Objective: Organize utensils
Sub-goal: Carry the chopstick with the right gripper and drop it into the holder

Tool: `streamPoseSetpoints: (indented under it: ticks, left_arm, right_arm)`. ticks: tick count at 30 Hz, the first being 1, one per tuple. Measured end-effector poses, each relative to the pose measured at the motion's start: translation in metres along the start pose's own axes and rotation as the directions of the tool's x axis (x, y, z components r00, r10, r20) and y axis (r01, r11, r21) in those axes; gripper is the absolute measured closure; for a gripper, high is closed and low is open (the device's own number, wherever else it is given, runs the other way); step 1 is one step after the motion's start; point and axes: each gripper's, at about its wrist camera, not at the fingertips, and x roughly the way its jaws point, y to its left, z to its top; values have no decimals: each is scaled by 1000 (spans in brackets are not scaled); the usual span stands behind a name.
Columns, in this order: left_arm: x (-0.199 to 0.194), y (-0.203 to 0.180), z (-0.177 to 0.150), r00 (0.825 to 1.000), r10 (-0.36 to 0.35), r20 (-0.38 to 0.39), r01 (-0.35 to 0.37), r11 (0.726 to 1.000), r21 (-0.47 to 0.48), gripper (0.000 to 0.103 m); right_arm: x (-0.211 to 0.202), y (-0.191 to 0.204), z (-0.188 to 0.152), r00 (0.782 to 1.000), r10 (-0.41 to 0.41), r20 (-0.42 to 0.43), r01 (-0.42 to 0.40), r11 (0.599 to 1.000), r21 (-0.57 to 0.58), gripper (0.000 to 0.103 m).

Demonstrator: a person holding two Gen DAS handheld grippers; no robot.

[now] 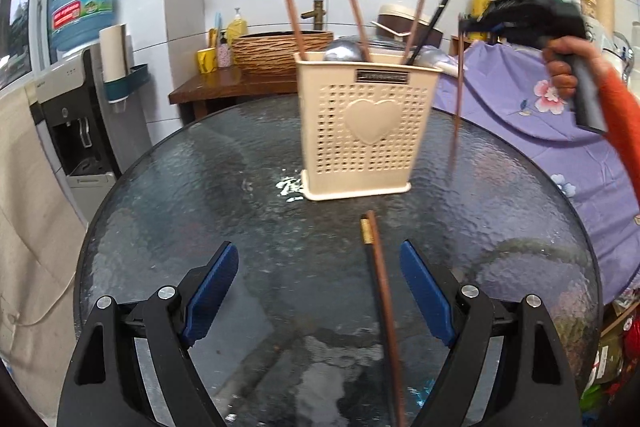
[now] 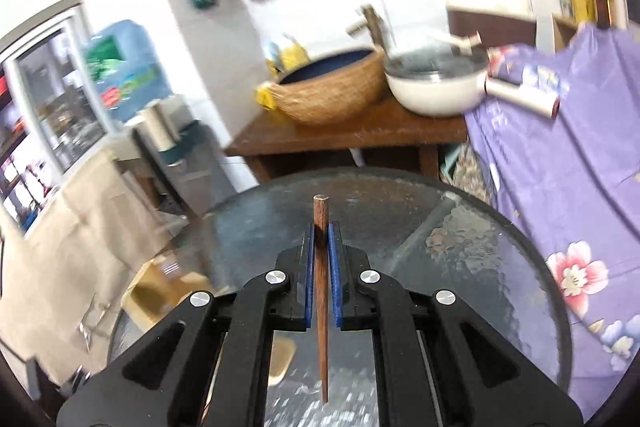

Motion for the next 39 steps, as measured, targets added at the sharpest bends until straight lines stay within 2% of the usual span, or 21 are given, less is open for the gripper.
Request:
streamPoseSetpoints:
  ticks: [3,7,10,15,16,18,23,26,28,30,31,32,33,34,35,36,38,39]
  left_arm:
    - [-5,-6,-2,1000,-11,7,11,1000,3,22]
    - [-15,-8,-6,1000,-27,13,27,1000,-12,22]
    - [-21,-7,-9,999,-28,16,28,999,-15,22]
    - [-25,-3,-10,999,-34,23,35,999,-28,22]
    - [-26,-3,-10,999,-34,26,35,999,-29,22]
    - [-27,-2,-12,999,-41,26,42,999,-35,22]
    - [-26,1,-15,999,-46,25,47,998,-39,22]
    - [-19,3,-17,999,-43,9,43,998,-40,22]
    - [-8,3,-20,998,-52,-32,51,998,-46,22]
    - [0,2,-24,996,-65,-55,62,997,-50,22]
    - [4,0,-27,995,-70,-65,67,997,-50,22]
    - [5,-1,-29,995,-74,-70,70,996,-52,22]
    - [7,-2,-31,994,-82,-76,78,995,-58,22]
    - [8,-3,-32,993,-87,-77,83,994,-65,22]
    - [9,-3,-33,992,-97,-77,91,993,-76,22]
    - [9,-3,-33,991,-106,-79,100,991,-86,22]
    - [10,-7,-33,989,-114,-98,106,991,-79,22]
    - [8,-10,-32,989,-107,-101,101,993,-58,22]
  right_arm:
    - [-47,28,-1,998,18,59,-15,998,-61,96]
    - [-88,54,7,994,41,104,-30,994,-108,96]
    - [-110,77,23,990,29,140,-9,989,-148,96]
    - [-121,117,58,989,22,145,4,985,-174,97]
    - [-121,123,64,989,18,150,11,982,-186,102]
    - [-122,139,74,986,10,164,24,978,-206,102]
    - [-108,157,81,985,19,174,19,976,-216,102]
    - [-75,153,56,996,5,91,13,981,-194,102]
    - [-55,145,31,1000,-4,19,7,983,-182,101]
    - [-42,133,-3,999,-51,-10,48,983,-175,99]
    - [-39,124,-22,998,-60,-7,58,983,-172,88]
    - [-37,112,-43,997,-71,9,72,984,-164,55]
    - [-34,103,-61,996,-87,21,90,982,-166,35]
    - [-29,91,-82,993,-110,39,115,979,-167,24]
    - [-24,78,-101,992,-108,59,117,980,-162,25]
    - [-16,52,-127,996,-53,77,63,989,-137,29]
    - [-5,19,-149,997,-26,77,32,996,-82,33]
    - [-1,-2,-159,995,52,86,-45,995,-88,33]
